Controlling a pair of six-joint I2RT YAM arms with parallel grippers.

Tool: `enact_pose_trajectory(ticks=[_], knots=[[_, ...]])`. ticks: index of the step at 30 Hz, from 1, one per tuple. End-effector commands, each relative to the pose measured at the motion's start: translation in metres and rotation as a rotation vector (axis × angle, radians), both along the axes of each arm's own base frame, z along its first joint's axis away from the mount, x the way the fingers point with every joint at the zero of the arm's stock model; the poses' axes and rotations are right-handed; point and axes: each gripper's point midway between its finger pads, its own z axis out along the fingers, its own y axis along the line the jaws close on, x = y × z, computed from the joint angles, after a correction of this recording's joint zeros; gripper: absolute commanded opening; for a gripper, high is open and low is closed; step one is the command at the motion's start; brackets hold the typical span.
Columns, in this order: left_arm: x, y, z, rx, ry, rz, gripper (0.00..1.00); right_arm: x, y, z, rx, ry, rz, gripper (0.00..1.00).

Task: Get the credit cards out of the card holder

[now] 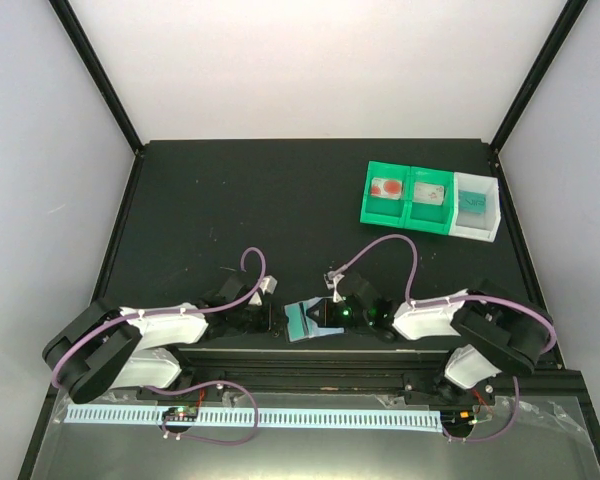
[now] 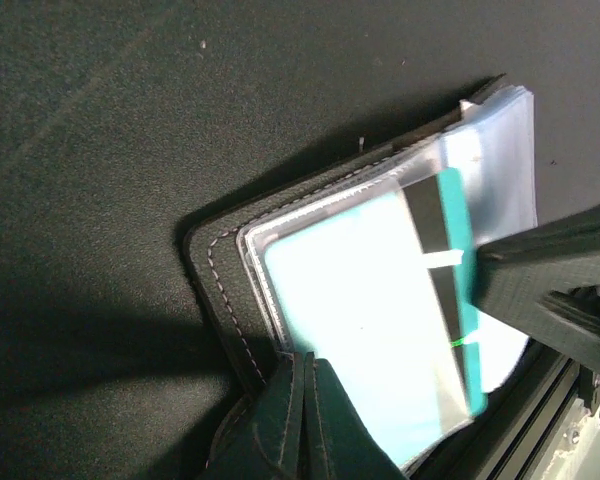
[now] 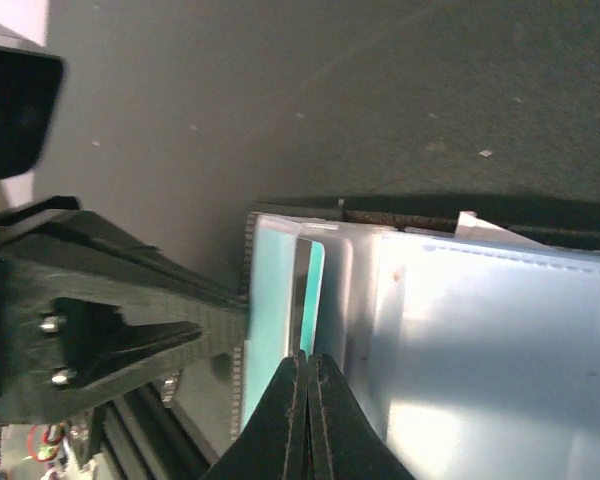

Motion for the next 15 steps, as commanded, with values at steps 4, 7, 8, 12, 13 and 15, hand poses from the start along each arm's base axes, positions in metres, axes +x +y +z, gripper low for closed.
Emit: enact_pose_trajectory(ticks=[4, 7, 8, 12, 13, 15], knots=[[-0.005, 0.023, -0.018, 0.140, -0.004, 0.019, 0.01, 0.002, -0.008, 0.030, 0.080, -0.103, -0.032, 0.01], [-0.004, 0.025, -0.018, 0.144, -0.011, 0.026, 0.02, 0.002, -0.017, 0.025, 0.043, -0.112, -0.049, 0.01], [-0.004, 0.025, -0.018, 0.148, -0.011, 0.025, 0.02, 0.002, -0.020, 0.023, 0.031, -0.117, -0.052, 0.01], [0.000, 0.023, -0.018, 0.166, -0.007, 0.020, 0.02, 0.005, -0.024, 0.022, 0.008, -0.131, -0.054, 0.01], [0.001, 0.022, -0.017, 0.163, -0.007, 0.017, 0.02, 0.005, -0.023, 0.024, 0.009, -0.136, -0.041, 0.01], [0.001, 0.020, -0.016, 0.159, -0.008, 0.010, 0.02, 0.002, -0.010, 0.031, 0.020, -0.151, 0.034, 0.01]])
